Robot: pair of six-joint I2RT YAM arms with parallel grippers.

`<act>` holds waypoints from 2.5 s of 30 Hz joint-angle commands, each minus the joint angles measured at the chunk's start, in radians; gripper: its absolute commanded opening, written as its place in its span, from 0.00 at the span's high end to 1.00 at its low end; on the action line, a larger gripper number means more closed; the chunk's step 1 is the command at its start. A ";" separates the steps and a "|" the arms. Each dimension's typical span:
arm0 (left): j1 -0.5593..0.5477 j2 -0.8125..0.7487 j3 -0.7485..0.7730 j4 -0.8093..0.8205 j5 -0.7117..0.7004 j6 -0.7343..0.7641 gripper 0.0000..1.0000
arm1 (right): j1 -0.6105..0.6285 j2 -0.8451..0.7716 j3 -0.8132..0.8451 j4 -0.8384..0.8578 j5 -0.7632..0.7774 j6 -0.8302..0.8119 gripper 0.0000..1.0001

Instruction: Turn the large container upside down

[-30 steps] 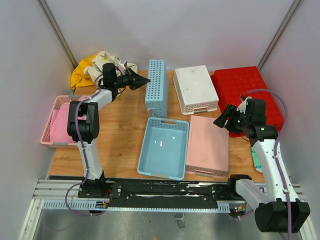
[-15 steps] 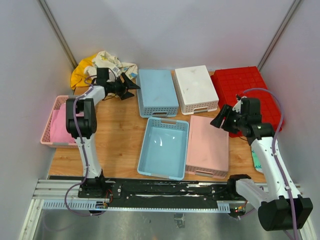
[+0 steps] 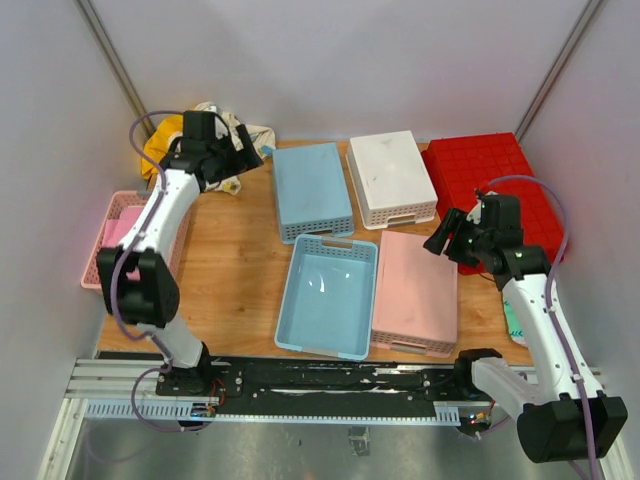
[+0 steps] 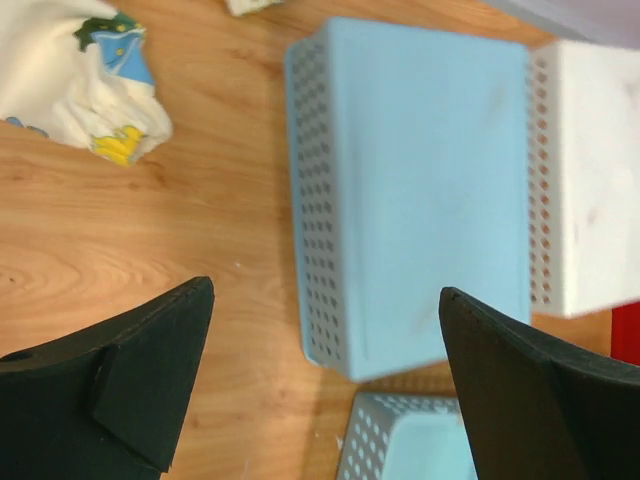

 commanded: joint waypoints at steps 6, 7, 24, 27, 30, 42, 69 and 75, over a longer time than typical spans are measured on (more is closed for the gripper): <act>-0.440 -0.399 -0.323 -0.106 -0.331 -0.028 0.01 | 0.018 0.028 0.036 -0.003 0.092 -0.001 0.36; -0.511 -0.418 -0.345 -0.106 -0.337 -0.057 0.01 | 0.018 0.032 0.036 0.002 0.091 -0.001 0.36; -0.712 -0.328 -0.626 -0.151 -0.317 -0.161 0.01 | 0.018 0.040 0.015 0.023 0.056 0.003 0.37; -0.644 -0.387 -0.658 -0.198 -0.350 -0.147 0.01 | 0.018 0.050 0.015 0.022 0.048 0.005 0.37; -0.617 -0.451 -0.625 -0.227 -0.381 -0.126 0.01 | 0.018 0.055 0.018 0.024 0.038 0.010 0.37; -0.910 -0.310 -0.365 -0.228 -0.446 -0.286 0.01 | 0.019 0.025 0.003 0.025 0.031 0.008 0.37; -0.984 -0.297 -0.516 -0.029 -0.267 -0.386 1.00 | 0.019 0.006 0.004 0.031 -0.018 -0.019 0.37; -0.983 -0.439 -0.397 -0.141 -0.009 -0.310 1.00 | 0.018 0.014 0.012 0.033 -0.031 -0.038 0.37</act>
